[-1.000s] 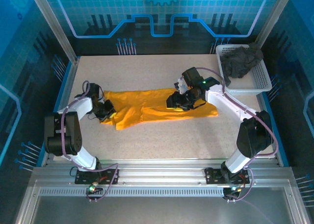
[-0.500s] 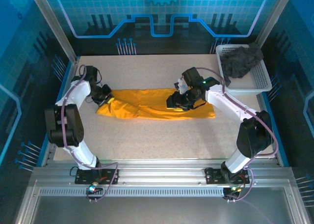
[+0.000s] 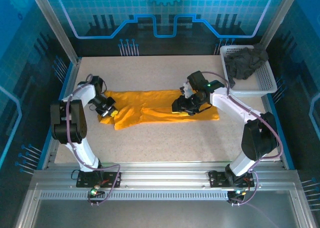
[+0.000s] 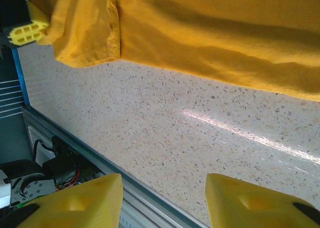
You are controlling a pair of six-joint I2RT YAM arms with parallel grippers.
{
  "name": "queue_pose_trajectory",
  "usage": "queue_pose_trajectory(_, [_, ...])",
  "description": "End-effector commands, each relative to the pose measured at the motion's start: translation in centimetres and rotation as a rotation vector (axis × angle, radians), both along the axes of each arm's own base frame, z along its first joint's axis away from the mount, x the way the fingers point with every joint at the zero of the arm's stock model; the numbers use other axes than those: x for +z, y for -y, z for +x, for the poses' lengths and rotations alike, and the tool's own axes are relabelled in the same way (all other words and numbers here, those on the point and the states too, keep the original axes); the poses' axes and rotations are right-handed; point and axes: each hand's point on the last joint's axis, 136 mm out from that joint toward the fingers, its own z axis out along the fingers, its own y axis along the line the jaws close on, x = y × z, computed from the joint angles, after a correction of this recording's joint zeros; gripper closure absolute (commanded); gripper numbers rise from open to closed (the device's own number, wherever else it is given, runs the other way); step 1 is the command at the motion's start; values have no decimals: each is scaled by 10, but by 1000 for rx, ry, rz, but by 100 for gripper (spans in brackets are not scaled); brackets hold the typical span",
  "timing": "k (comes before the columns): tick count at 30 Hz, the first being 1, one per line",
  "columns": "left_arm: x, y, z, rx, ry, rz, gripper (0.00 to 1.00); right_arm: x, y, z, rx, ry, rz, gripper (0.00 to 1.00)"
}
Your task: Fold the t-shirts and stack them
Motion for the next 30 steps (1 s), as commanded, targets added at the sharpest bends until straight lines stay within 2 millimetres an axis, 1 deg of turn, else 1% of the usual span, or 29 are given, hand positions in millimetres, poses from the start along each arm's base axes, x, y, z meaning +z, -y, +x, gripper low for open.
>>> queue_pose_trajectory(1, [5,-4,-1,-15,23,6,84,13,-1,3,7,27,31,51])
queue_pose_trajectory(5, [16,-5,6,-13,60,13,79,15,-1,4,8,31,30,51])
queue_pose_trajectory(14, [33,0,13,5,115,-20,78,9,2,-2,3,22,24,51])
queue_pose_trajectory(22, [26,7,8,4,108,-59,81,8,1,-4,5,21,24,51])
queue_pose_trajectory(26, [26,9,7,1,113,-64,88,5,1,-6,5,15,22,51])
queue_pose_trajectory(30, [21,7,2,-7,93,-47,100,5,1,-6,6,17,21,51])
